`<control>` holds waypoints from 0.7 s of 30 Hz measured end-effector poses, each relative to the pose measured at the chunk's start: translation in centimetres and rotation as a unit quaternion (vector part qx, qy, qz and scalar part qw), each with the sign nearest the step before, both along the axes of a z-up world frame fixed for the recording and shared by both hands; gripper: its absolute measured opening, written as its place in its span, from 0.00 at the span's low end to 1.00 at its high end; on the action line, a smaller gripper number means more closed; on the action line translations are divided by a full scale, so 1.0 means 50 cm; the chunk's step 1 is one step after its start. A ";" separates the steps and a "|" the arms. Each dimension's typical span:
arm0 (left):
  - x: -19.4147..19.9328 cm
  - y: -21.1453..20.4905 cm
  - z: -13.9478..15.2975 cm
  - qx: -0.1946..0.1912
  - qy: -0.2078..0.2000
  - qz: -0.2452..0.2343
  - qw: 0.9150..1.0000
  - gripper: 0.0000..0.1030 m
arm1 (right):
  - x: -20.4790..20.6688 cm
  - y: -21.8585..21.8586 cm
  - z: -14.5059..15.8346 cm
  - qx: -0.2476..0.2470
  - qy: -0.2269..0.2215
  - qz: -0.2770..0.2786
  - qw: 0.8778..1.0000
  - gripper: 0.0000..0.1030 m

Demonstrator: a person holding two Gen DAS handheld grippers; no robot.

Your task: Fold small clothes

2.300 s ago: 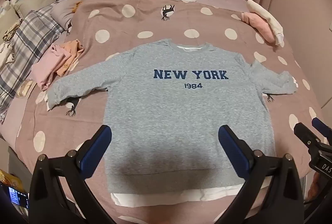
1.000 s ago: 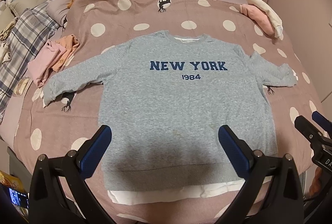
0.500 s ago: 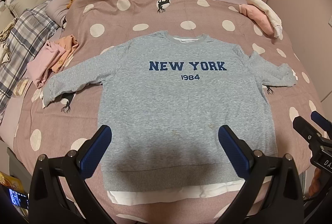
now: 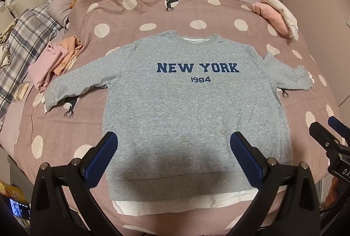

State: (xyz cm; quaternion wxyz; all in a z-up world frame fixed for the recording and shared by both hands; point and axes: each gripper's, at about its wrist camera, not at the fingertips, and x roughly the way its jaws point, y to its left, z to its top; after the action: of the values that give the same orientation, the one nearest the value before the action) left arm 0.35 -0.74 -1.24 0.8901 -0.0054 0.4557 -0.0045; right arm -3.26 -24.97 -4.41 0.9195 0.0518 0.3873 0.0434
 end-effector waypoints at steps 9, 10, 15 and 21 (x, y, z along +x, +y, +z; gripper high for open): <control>-0.001 0.000 -0.003 0.000 0.000 -0.001 1.000 1.00 | 0.000 0.000 0.000 0.000 0.001 0.000 1.000 0.99; 0.000 0.000 -0.002 0.000 0.000 -0.001 1.000 1.00 | 0.001 -0.002 0.001 0.000 0.001 0.000 1.000 0.99; -0.002 0.001 -0.007 0.001 0.001 -0.002 1.000 1.00 | 0.001 -0.001 0.000 0.001 0.001 0.000 1.000 0.99; 0.004 0.010 -0.026 -0.017 0.016 -0.001 1.000 1.00 | 0.006 -0.010 -0.015 0.023 0.013 -0.005 1.000 0.99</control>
State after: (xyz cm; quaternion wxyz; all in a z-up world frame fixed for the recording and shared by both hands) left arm 0.56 -0.25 -2.55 0.8825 -0.0206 0.4696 -0.0130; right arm -2.96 -25.49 -5.15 0.9134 0.0752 0.3974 0.0470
